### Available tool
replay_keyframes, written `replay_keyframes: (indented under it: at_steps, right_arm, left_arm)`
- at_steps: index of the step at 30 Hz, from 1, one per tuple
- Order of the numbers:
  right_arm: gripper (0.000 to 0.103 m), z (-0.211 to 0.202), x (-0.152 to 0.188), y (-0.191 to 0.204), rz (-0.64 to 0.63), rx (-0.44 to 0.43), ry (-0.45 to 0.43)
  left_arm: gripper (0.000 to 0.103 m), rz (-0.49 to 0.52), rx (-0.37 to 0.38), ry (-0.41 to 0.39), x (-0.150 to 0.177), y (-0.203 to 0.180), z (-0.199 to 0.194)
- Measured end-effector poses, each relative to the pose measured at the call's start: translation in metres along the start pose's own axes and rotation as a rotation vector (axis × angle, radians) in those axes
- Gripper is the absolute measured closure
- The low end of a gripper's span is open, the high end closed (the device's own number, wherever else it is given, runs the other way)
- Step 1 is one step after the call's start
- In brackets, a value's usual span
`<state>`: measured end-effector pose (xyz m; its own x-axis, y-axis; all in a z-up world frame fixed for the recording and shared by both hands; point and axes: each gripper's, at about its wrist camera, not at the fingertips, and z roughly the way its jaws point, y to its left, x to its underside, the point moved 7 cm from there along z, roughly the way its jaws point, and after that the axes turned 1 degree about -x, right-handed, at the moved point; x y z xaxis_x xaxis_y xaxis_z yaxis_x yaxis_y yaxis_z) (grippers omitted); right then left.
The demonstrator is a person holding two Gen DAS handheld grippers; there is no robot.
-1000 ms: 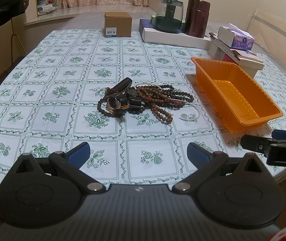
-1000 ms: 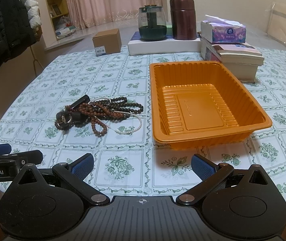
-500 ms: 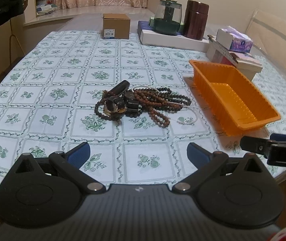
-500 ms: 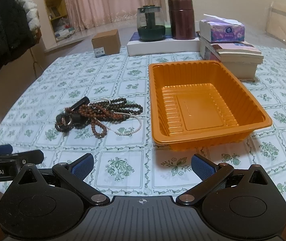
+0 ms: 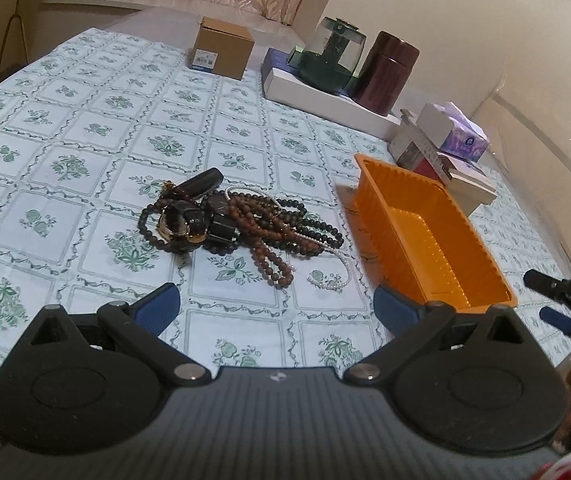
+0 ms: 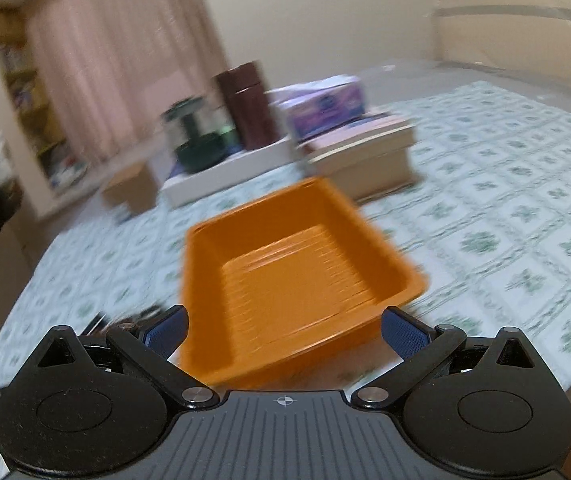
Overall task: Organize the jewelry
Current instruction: 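Grasp the rim of the orange tray with the right tool and tilt it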
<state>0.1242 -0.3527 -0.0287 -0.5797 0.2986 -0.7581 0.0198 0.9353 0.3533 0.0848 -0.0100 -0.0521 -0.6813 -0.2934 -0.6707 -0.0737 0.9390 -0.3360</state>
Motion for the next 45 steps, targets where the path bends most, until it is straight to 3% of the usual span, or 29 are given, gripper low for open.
replay_keyframes:
  at_steps: [2, 6, 8, 11, 19, 33, 39, 40, 45]
  right_arm:
    - [0.015, 0.006, -0.008, -0.019, 0.02, 0.025, -0.016]
    - [0.022, 0.027, -0.013, -0.055, 0.099, 0.053, -0.025]
    - [0.034, 0.038, -0.013, -0.068, 0.141, 0.049, -0.023]
    - [0.042, 0.055, -0.011, -0.083, 0.198, 0.034, -0.02]
    - [0.076, 0.082, 0.0, -0.094, 0.279, 0.011, -0.008]
    - [0.077, 0.098, 0.0, -0.094, 0.334, -0.011, 0.006]
    - [0.08, 0.09, -0.007, -0.086, 0.269, 0.014, -0.017]
    - [0.088, 0.089, -0.008, -0.084, 0.256, 0.017, -0.02]
    - [0.091, 0.081, -0.013, -0.066, 0.163, 0.039, -0.033]
  left_arm:
    - [0.001, 0.001, -0.006, 0.001, 0.0, 0.0, 0.006]
    - [0.001, -0.013, -0.009, 0.016, 0.003, 0.002, 0.019]
    - [0.001, -0.016, -0.005, 0.024, 0.004, 0.002, 0.025]
    - [0.001, -0.018, -0.002, 0.027, 0.005, 0.002, 0.031]
    - [0.001, -0.01, 0.007, 0.042, 0.006, -0.003, 0.044]
    - [0.001, -0.014, 0.008, 0.042, 0.01, -0.002, 0.043]
    - [0.001, -0.011, -0.008, 0.04, 0.012, 0.001, 0.042]
    - [0.002, -0.01, -0.009, 0.04, 0.012, 0.001, 0.043]
    - [0.006, -0.012, -0.015, 0.034, 0.013, 0.005, 0.042]
